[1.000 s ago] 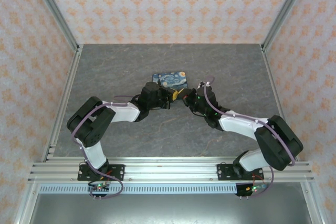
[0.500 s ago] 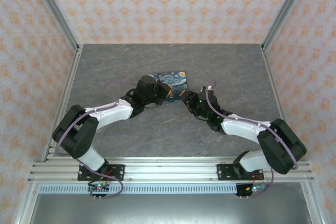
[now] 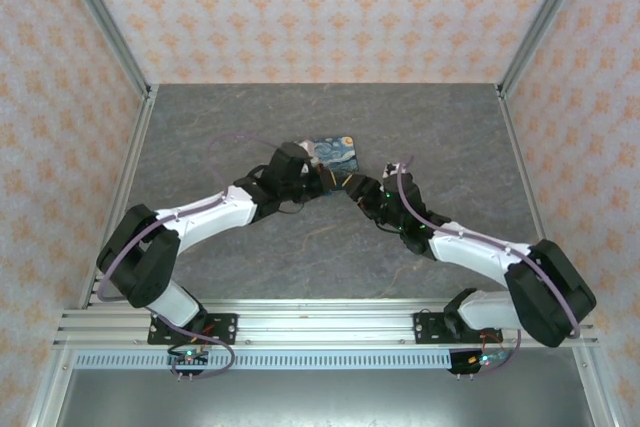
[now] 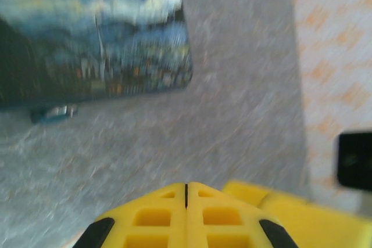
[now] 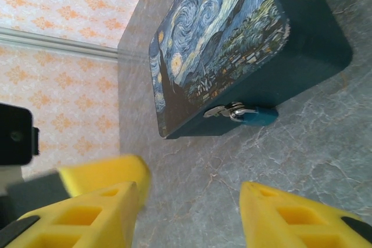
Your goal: Unlock a padlock with a key
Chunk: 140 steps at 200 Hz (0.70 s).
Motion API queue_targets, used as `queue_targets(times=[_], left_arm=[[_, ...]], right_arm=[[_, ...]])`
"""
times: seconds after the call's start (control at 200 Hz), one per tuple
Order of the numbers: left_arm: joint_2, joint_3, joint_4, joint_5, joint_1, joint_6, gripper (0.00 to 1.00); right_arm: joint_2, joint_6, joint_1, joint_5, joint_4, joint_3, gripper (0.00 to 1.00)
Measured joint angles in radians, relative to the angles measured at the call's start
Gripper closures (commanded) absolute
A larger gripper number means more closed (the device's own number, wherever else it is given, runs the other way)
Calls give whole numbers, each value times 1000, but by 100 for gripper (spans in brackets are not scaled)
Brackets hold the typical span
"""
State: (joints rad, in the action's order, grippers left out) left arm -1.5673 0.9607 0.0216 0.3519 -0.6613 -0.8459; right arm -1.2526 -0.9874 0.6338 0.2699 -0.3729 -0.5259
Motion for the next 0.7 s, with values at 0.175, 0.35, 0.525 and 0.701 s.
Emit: queue_targets(times=[0.175,0.35,0.525,0.701], left_arm=[[-75,0,-115,-53,-104,99,100],[-193,23,-181,-113,-175,145,100],[-245,48,-199,-167,-201,162,78],[-248,54,-189,-182,-205,168,50]], right_arm=[[50,25,0,-40,90,32,50],[68,48,0,-62,172,41,49],[90,74,0,-76,233,41,48],[100,92,0,-87,278,40,48]])
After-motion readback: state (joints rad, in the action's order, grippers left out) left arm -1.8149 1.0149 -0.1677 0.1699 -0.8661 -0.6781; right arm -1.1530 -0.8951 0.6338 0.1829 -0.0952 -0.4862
